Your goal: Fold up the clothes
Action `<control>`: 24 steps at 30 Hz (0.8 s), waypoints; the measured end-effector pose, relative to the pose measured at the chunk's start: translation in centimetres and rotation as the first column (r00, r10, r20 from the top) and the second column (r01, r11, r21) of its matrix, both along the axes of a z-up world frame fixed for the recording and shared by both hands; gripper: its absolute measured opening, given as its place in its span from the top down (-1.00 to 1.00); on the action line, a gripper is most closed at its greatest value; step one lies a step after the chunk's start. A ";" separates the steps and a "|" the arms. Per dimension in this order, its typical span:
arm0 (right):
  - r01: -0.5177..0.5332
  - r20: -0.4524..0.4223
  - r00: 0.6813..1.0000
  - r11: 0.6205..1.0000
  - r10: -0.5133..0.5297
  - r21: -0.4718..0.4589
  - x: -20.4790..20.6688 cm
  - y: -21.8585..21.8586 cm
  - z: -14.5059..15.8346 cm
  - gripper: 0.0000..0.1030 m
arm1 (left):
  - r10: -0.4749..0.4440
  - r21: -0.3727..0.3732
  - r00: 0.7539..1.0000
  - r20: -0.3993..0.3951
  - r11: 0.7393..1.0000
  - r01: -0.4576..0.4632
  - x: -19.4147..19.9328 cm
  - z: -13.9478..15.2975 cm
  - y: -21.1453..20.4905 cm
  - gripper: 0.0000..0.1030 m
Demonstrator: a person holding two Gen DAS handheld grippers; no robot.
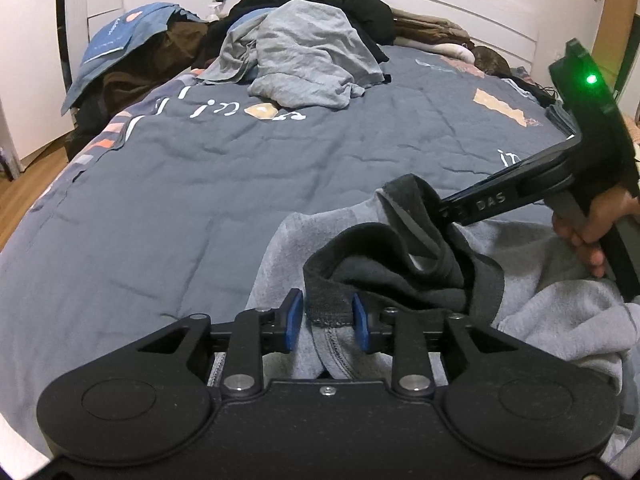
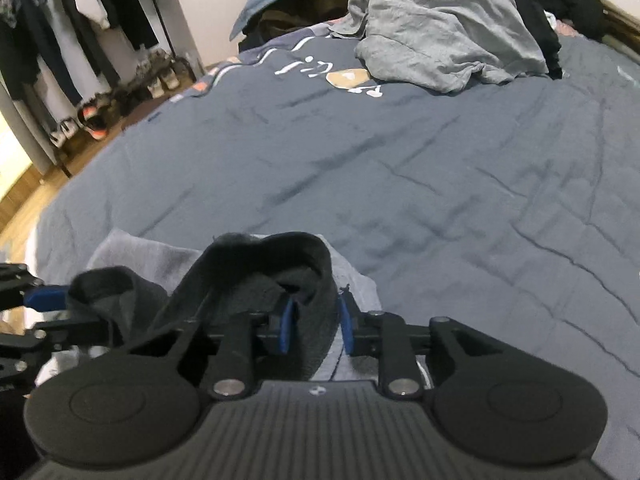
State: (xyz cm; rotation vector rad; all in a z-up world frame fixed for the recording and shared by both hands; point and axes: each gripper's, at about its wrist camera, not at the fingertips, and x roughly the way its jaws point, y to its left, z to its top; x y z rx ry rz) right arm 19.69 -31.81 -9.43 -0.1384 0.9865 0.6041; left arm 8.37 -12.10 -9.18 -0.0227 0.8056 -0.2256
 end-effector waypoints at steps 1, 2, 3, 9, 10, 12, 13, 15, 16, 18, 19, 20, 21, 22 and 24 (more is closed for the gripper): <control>0.001 -0.001 1.000 1.000 -0.001 -0.007 0.0 0.2 -0.2 0.47 | 0.000 -0.001 1.000 -0.005 1.000 0.000 0.1 -0.1 0.0 0.37; 0.005 -0.008 1.000 1.000 -0.005 -0.007 0.1 0.2 -0.4 0.46 | 0.000 -0.001 1.000 -0.010 1.000 0.000 0.1 -0.2 0.0 0.34; 0.008 -0.015 1.000 1.000 -0.008 -0.008 0.1 0.3 -0.5 0.46 | 0.000 -0.001 1.000 -0.014 1.000 0.000 0.1 -0.3 -0.1 0.32; 0.025 0.002 1.000 0.999 -0.025 0.022 -0.3 -0.2 -0.3 0.88 | -0.006 -0.028 0.999 -0.032 1.000 0.005 0.5 -0.6 -0.1 0.45; 0.028 0.007 1.000 0.999 -0.028 0.036 -0.5 -0.3 -0.2 0.88 | -0.006 -0.037 0.999 -0.032 0.999 0.005 0.5 -0.6 0.0 0.66; 0.036 0.017 0.999 0.997 -0.038 0.067 -0.7 -0.6 0.4 0.89 | -0.002 -0.049 1.000 -0.031 0.999 0.000 0.4 -0.4 0.1 0.68; 0.043 0.023 0.999 0.995 -0.045 0.086 -0.9 -0.9 0.8 0.90 | -0.001 -0.054 1.000 -0.026 0.999 -0.001 0.4 -0.2 0.1 0.70; 0.063 0.039 0.997 0.989 -0.069 0.137 -1.4 -1.6 2.2 0.90 | -0.006 -0.055 1.000 0.004 0.998 0.006 0.0 0.5 0.2 0.72; 0.073 0.046 0.996 0.984 -0.081 0.163 -1.6 -2.0 2.9 0.91 | -0.015 -0.062 1.000 0.028 0.998 0.017 -0.4 1.1 0.2 0.74; 0.092 0.060 0.992 0.972 -0.107 0.214 -2.1 -2.8 4.4 0.91 | -0.029 -0.088 0.996 0.083 0.995 0.037 -1.1 2.5 0.2 0.75; 0.100 0.066 0.991 0.966 -0.120 0.240 -2.3 -3.2 5.1 0.91 | -0.029 -0.097 0.994 0.106 0.995 0.039 -1.4 3.2 0.3 0.76; 0.109 0.076 0.988 0.958 -0.133 0.264 -2.6 -3.7 6.0 0.91 | -0.024 -0.107 0.991 0.132 0.994 0.038 -1.7 4.1 0.3 0.76; 0.116 0.093 0.985 0.951 -0.148 0.286 -3.1 -4.3 7.2 0.91 | -0.020 -0.118 0.988 0.154 0.992 0.038 -1.9 5.0 0.3 0.77; 0.122 0.109 0.981 0.943 -0.163 0.308 -3.6 -5.0 8.5 0.91 | -0.016 -0.129 0.984 0.175 0.991 0.039 -2.2 5.8 0.4 0.77; 0.132 0.140 0.971 0.928 -0.191 0.350 -4.6 -6.2 11.0 0.91 | -0.027 -0.129 0.975 0.220 0.990 0.056 -2.6 7.7 0.1 0.77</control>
